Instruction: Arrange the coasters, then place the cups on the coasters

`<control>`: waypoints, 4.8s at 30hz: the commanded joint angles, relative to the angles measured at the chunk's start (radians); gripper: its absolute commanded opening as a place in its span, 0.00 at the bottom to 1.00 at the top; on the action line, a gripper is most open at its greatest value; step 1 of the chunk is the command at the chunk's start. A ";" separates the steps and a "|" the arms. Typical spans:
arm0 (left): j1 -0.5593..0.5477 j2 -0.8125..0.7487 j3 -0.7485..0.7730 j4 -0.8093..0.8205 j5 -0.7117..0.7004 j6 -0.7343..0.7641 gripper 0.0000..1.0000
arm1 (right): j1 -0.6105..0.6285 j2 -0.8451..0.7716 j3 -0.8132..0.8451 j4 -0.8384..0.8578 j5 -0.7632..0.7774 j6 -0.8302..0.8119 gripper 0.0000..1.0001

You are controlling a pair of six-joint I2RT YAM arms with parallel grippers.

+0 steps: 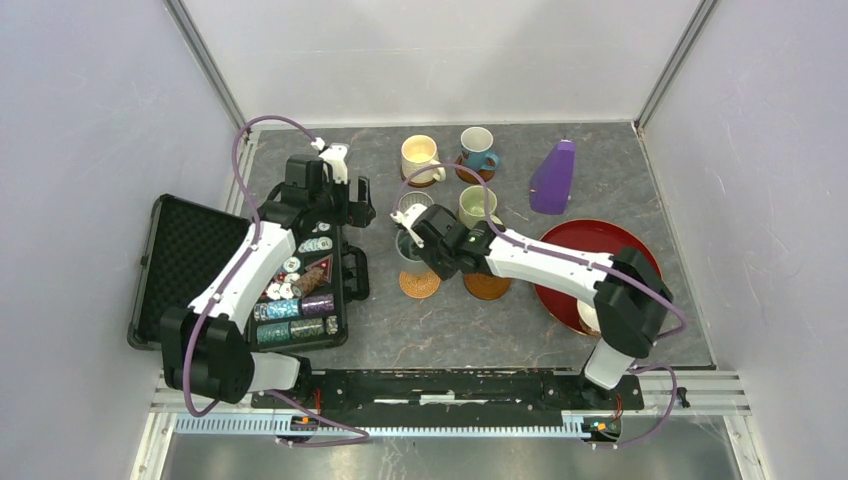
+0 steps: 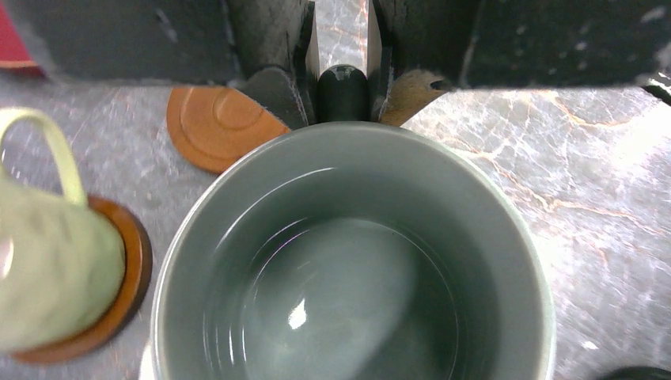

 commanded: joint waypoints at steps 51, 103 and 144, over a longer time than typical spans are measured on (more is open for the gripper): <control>0.012 -0.159 -0.108 0.043 0.035 -0.092 1.00 | 0.116 -0.068 -0.158 0.184 0.096 0.239 0.16; 0.016 -0.124 -0.111 0.029 0.110 0.007 1.00 | -0.264 -0.378 -0.289 0.103 -0.474 -0.273 0.90; 0.016 0.144 0.106 -0.089 0.330 0.208 1.00 | -1.631 -0.373 -0.272 -0.671 -0.335 -1.648 0.81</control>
